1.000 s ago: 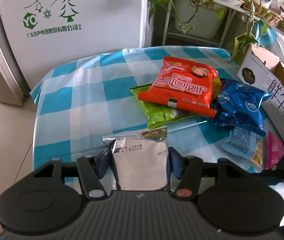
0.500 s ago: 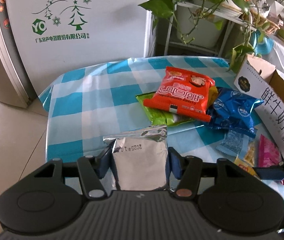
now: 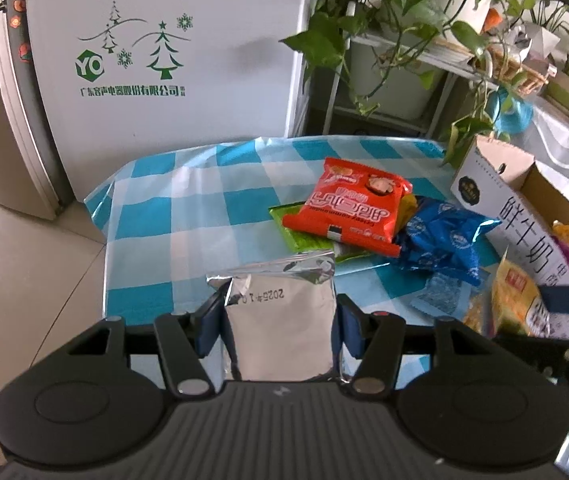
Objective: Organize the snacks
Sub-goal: 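Lift both packets and carry them toward the cardboard box, then lower both packets into the box and open both grippers, then move the left gripper over the red bag while the right gripper moves over the blue bag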
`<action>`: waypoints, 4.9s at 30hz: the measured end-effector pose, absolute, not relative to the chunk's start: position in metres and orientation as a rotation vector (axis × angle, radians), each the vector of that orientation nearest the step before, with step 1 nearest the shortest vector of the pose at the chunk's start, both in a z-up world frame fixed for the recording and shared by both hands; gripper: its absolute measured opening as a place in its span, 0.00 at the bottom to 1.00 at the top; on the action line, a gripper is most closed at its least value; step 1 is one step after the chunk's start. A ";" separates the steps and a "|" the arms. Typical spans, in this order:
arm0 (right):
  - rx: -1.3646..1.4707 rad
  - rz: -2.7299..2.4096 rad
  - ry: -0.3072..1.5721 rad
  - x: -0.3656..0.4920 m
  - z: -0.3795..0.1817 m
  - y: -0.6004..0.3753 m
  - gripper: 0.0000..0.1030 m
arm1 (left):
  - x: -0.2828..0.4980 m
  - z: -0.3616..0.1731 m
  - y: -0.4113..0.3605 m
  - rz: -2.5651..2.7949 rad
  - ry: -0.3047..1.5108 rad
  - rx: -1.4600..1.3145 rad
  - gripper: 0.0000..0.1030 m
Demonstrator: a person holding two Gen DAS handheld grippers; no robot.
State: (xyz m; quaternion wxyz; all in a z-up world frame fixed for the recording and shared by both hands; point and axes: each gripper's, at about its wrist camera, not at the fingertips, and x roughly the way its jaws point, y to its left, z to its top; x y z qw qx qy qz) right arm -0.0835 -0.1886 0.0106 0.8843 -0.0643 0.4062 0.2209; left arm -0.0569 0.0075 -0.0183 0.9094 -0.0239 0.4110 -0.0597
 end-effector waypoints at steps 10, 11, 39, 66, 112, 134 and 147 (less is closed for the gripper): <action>-0.134 0.454 0.792 -0.085 0.038 -0.192 0.57 | -0.074 -0.007 0.005 -0.123 0.798 -0.049 0.57; -0.128 0.445 0.787 -0.085 0.039 -0.192 0.57 | -0.075 -0.006 0.005 -0.122 0.792 -0.049 0.57; 0.078 0.325 0.750 -0.062 0.046 -0.223 0.57 | -0.084 -0.020 -0.018 -0.119 0.827 -0.027 0.57; 0.411 0.043 0.602 -0.053 0.074 -0.376 0.57 | -0.052 0.043 -0.149 -0.392 0.727 -0.056 0.57; 0.509 -0.112 0.627 -0.032 0.063 -0.392 0.85 | 0.010 0.046 -0.177 -0.349 0.769 0.034 0.84; 0.362 0.108 0.708 -0.008 0.062 -0.313 0.94 | 0.048 0.039 -0.037 -0.145 0.782 -0.038 0.90; 0.339 0.231 0.876 0.005 0.033 -0.263 0.94 | 0.066 0.005 -0.024 -0.205 0.859 -0.044 0.89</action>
